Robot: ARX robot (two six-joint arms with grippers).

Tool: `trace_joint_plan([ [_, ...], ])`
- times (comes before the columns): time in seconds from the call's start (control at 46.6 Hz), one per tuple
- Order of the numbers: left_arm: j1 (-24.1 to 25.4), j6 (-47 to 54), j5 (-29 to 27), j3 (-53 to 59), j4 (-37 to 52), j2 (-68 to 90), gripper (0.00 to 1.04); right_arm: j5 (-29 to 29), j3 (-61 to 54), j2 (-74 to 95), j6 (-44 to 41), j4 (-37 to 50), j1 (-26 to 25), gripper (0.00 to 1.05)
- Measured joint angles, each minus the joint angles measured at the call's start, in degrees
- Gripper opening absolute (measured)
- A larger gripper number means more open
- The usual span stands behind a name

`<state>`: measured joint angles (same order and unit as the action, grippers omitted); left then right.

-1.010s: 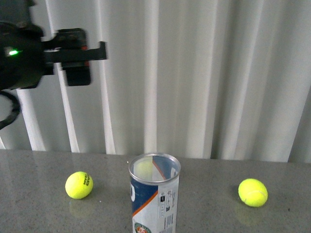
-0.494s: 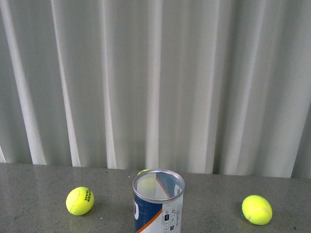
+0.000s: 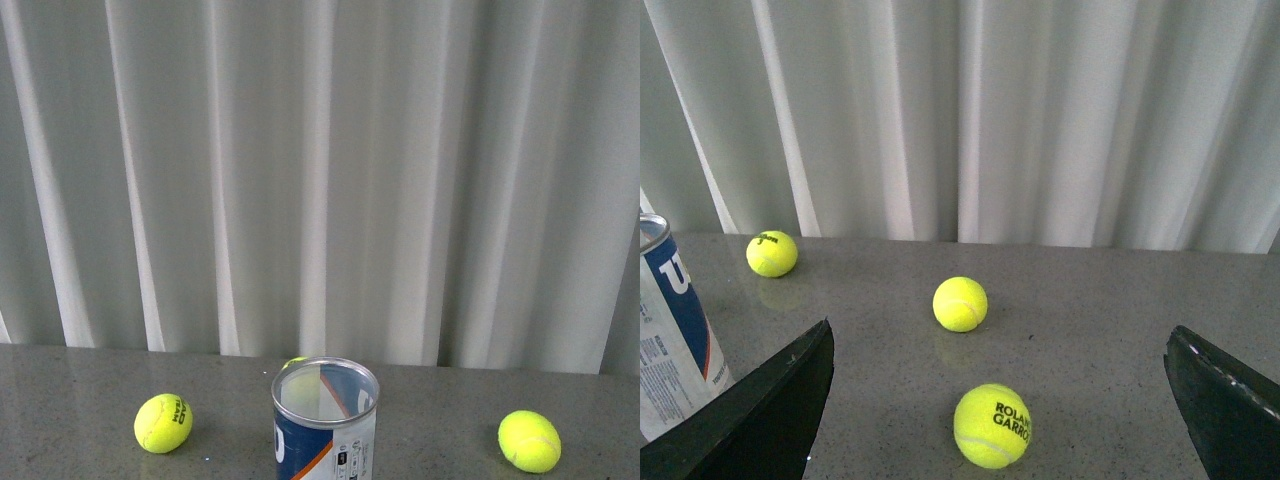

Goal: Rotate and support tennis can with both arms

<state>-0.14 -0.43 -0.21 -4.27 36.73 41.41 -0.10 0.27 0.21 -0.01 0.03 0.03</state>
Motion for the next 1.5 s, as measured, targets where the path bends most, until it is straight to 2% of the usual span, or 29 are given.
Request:
trace_joint_plan([
  [0.172,0.0,0.0,0.04,1.33,-3.37,-4.61,0.04,0.0,0.0,0.0,0.0,0.0,0.0,0.98],
  [0.258,0.0,0.02,0.09,2.84,-1.97,-5.92,0.04,0.0,0.0,0.0,0.0,0.0,0.0,0.98],
  [1.246,0.02,0.04,0.2,2.86,-26.86,-31.76,0.04,-0.02,0.0,0.0,0.0,0.0,0.0,0.98],
  [1.332,0.02,0.07,0.2,2.86,-35.91,-38.88,0.04,0.0,0.0,0.0,0.0,0.0,0.0,0.98],
  [1.504,0.02,0.07,0.2,2.86,-36.63,-41.18,0.04,-0.02,0.0,0.0,0.0,0.0,0.0,0.98],
])
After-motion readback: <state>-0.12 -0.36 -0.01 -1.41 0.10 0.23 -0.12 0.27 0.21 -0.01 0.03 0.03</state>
